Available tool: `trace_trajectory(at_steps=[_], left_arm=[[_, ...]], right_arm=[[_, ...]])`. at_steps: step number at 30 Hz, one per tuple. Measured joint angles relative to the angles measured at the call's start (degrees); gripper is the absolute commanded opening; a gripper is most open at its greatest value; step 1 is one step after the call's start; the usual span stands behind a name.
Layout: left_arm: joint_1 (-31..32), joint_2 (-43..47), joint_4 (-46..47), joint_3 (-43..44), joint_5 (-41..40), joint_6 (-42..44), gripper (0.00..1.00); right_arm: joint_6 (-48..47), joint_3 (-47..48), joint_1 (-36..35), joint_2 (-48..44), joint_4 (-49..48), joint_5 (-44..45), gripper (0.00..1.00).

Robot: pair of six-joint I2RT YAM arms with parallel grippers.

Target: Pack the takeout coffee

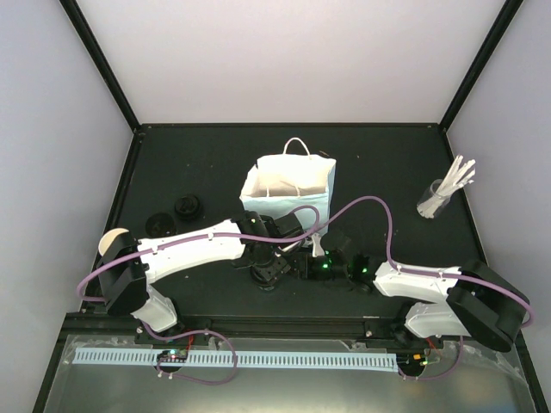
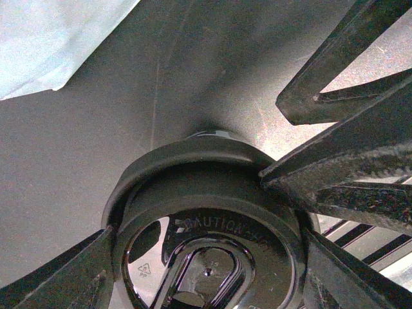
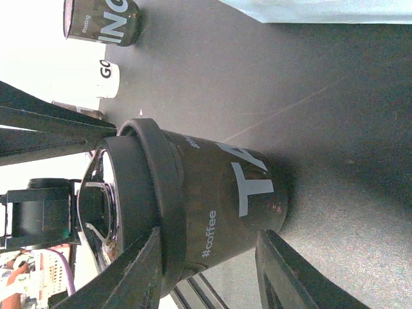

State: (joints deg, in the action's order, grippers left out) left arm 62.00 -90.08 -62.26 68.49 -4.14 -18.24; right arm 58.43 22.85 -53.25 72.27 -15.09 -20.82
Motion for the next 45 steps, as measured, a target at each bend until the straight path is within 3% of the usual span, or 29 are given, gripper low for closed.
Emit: trace_trajectory(at_steps=[19, 45], left_arm=[[0.0, -0.28, 1.03, -0.33, 0.04, -0.02, 0.75], [-0.11, -0.7, 0.5, -0.33, 0.24, 0.0, 0.75]], right_arm=[[-2.64, 2.03, 0.0, 0.52, 4.44, 1.36, 0.43], [0.72, 0.76, 1.38, 3.28, -1.62, -4.0, 0.42]])
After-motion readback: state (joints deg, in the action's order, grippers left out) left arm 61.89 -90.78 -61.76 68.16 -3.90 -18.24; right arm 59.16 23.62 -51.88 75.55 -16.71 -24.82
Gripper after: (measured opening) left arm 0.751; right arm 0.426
